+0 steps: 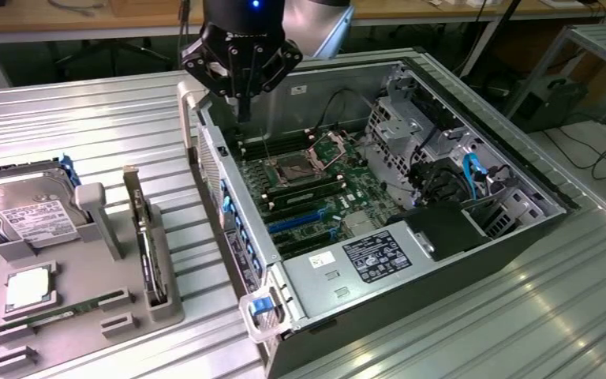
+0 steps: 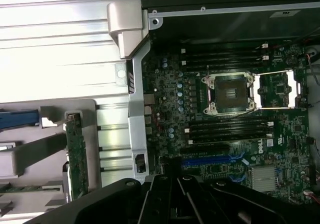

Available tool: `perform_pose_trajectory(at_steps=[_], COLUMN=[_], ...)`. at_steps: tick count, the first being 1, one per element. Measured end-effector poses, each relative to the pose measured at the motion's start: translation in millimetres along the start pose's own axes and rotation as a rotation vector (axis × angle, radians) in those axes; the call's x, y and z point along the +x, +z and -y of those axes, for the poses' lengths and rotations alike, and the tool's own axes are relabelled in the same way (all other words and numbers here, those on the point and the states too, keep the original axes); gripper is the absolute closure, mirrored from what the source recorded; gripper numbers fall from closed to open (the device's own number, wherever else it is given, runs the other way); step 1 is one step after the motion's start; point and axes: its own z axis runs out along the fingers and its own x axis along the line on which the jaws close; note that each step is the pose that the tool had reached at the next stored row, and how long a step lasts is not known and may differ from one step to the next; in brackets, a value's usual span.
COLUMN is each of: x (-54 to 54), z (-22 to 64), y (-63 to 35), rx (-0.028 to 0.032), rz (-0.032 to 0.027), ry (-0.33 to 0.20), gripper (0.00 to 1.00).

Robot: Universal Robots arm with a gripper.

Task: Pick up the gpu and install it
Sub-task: 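Reach for the gpu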

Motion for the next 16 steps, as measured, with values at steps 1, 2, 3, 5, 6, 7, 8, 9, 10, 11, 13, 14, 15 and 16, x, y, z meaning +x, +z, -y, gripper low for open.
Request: perform_pose_trajectory(at_steps=[1, 2, 3, 5, 6, 7, 8, 9, 10, 11, 13, 14, 15, 16], x=[1.0, 2.1, 3.2, 5.1, 6.2, 7.1, 8.0, 8.9, 10.1, 11.1, 12.9, 13.8, 14.7, 15.7], z=[0.1, 0.2, 0.2, 0.4, 0.5, 0.5, 0.6, 0.7, 0.8, 0.8, 1.0, 1.0, 1.1, 1.2], y=[0.0, -0.1, -0.1, -0.1, -0.2, -0.2, -0.2, -0.3, -0.3, -0.3, -0.4, -0.4, -0.4, -0.5], rx=[0.0, 0.0, 0.0, 0.0, 0.0, 0.0, 0.0, 0.0, 0.0, 0.0, 0.0, 0.0, 0.0, 0.0001], rz=[0.0, 0.0, 0.0, 0.0, 0.0, 0.0, 0.0, 0.0, 0.0, 0.0, 0.0, 0.0, 0.0, 0.0], ry=[0.0, 0.0, 0.0, 0.0, 0.0, 0.0, 0.0, 0.0, 0.0, 0.0, 0.0, 0.0, 0.0, 0.0], gripper=[0.89, 0.89, 0.89, 0.89, 0.89, 0.89, 0.89, 0.89, 0.89, 0.89, 0.89, 0.89, 0.89, 0.89])
